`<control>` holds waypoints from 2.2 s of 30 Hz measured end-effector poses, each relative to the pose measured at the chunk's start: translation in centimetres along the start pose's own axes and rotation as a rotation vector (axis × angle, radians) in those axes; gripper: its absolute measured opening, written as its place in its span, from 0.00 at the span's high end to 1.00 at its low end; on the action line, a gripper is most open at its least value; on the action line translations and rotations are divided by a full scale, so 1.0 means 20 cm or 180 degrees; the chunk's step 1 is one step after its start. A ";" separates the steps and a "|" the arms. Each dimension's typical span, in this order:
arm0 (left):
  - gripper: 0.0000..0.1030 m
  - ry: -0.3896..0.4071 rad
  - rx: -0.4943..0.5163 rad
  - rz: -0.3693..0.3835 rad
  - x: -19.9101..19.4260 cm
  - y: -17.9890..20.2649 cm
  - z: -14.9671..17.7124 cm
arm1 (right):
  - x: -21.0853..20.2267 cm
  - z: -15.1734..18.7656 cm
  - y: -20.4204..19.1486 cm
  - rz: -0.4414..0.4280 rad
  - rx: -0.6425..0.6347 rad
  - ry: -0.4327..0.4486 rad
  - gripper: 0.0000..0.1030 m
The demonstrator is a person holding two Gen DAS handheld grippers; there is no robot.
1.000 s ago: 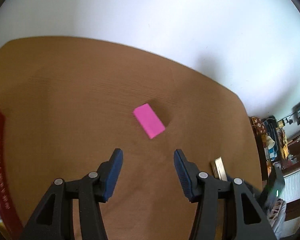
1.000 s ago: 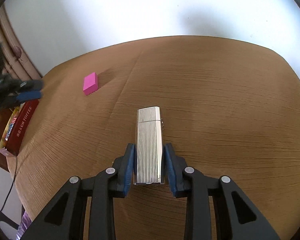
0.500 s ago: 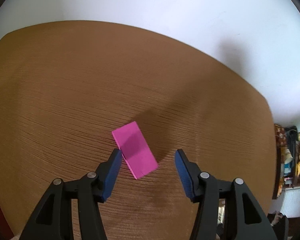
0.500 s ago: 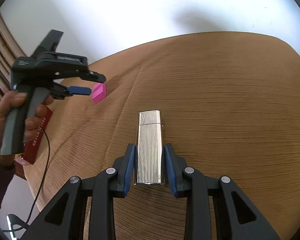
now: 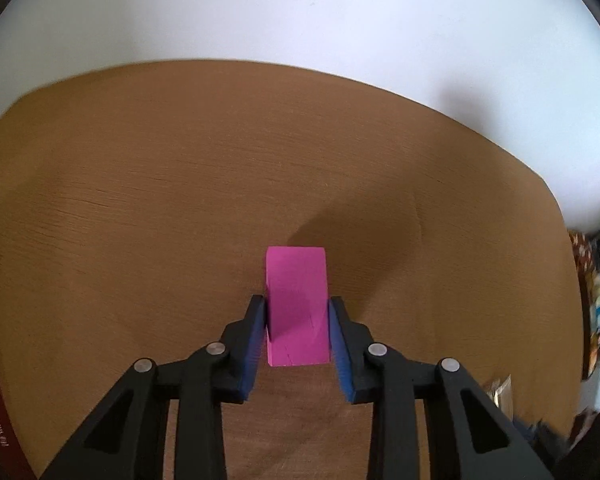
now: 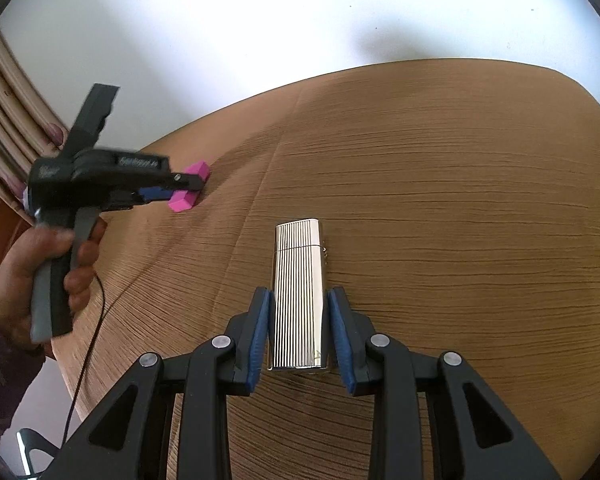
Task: Organize rigid objects
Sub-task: 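Reach the left tool to the pink block and grasp it, then carry the pink block over the tin while the right tool holds the gold bar, then lower the pink block into the tin and open the left tool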
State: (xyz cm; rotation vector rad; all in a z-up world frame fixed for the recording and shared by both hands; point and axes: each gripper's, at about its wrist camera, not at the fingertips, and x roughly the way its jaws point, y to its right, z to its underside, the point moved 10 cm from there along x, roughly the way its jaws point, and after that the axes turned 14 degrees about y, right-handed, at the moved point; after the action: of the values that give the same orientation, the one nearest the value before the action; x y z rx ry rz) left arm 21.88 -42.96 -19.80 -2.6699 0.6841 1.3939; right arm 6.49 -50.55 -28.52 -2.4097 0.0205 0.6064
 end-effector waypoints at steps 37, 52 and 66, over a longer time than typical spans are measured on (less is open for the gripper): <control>0.69 0.0989 0.0287 -0.0355 -1.02 -0.56 0.27 | 0.08 0.04 -0.32 0.0162 0.0061 -0.0257 0.72; 0.69 0.0897 -0.0457 -0.1219 -1.24 -1.66 0.33 | 0.10 -0.03 -0.88 -0.0527 0.0305 -0.0389 0.72; 0.69 0.0654 -0.0627 -0.1203 -1.06 -1.81 0.48 | 0.17 -0.14 -1.69 -0.1293 -0.0046 -0.0567 0.72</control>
State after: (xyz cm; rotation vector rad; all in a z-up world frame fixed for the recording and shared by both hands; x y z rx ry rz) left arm 18.76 -0.30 -14.27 -2.9156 0.0380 1.1513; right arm 16.21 -24.92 -8.18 -2.2709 -0.5360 0.6240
